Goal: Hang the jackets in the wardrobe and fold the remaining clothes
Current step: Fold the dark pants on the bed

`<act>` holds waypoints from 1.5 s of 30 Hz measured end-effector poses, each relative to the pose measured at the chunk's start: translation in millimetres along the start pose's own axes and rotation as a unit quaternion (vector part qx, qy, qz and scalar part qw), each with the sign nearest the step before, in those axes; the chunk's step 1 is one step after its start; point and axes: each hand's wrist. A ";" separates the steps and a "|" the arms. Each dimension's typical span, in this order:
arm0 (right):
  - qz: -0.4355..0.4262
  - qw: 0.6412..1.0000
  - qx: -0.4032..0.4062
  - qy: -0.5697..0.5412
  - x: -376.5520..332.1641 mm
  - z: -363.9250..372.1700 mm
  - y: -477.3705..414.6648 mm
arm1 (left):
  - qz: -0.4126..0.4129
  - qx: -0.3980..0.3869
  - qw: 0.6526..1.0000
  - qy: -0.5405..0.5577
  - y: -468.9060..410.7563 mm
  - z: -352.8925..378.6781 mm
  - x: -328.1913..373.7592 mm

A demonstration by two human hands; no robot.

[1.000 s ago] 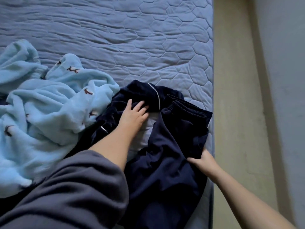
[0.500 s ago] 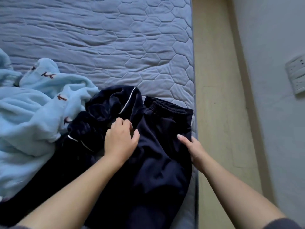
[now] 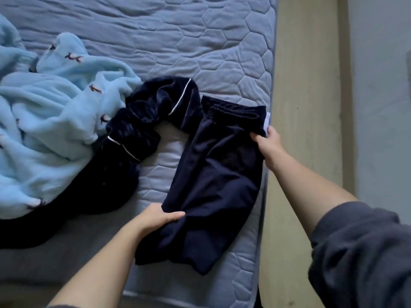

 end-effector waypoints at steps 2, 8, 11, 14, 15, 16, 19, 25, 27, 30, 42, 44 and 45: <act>-0.021 0.999 0.017 0.023 1.0 4.6 -0.6 | -0.025 -0.076 0.996 0.044 6.8 6.0 -12.6; 0.060 0.994 -0.091 -0.025 41.4 1.9 20.5 | -0.051 -0.089 0.978 0.184 23.5 22.6 -50.4; 0.173 0.974 -0.147 -0.020 101.4 -9.5 69.5 | -0.028 -0.057 0.975 0.211 38.2 30.5 -64.2; 0.270 0.945 -0.180 -0.043 163.1 -12.6 121.1 | -0.024 -0.096 0.974 0.204 53.7 33.4 -75.5; 0.291 0.935 -0.195 -0.050 178.0 -8.9 137.2 | -0.027 -0.104 0.975 0.194 57.2 34.8 -78.7; 0.305 0.928 -0.211 -0.049 191.1 -3.6 151.3 | -0.027 -0.102 0.978 0.182 59.9 36.4 -81.0; 0.289 0.931 -0.222 0.009 224.1 6.9 178.4 | 0.010 -0.064 0.989 0.131 66.0 41.9 -85.7; 0.206 0.971 -0.078 0.093 265.2 -29.2 203.9 | 0.086 -0.033 0.996 -0.004 72.4 53.7 -104.7; 0.209 0.972 -0.081 0.073 275.1 -29.1 215.2 | 0.096 -0.013 0.995 -0.015 74.1 64.1 -111.6; 0.142 0.987 0.000 0.071 283.6 -22.5 224.9 | 0.118 0.132 0.984 -0.034 79.8 79.4 -119.4; 0.167 0.979 -0.047 -0.104 300.2 -33.6 244.3 | 0.022 0.146 0.967 0.206 98.5 111.1 -115.7; 0.166 0.982 0.059 0.063 301.4 -35.8 240.1 | 0.040 0.174 0.975 0.132 96.5 100.2 -125.1; 0.172 0.970 0.100 0.139 304.4 -34.6 239.5 | 0.039 0.186 0.977 0.102 97.2 96.5 -131.9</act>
Point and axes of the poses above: each hand's wrist, its own y-axis away from the middle knuckle, its own z-axis out of the palm, x = y × z, and after that the axes turned 11 degrees about z, right-handed
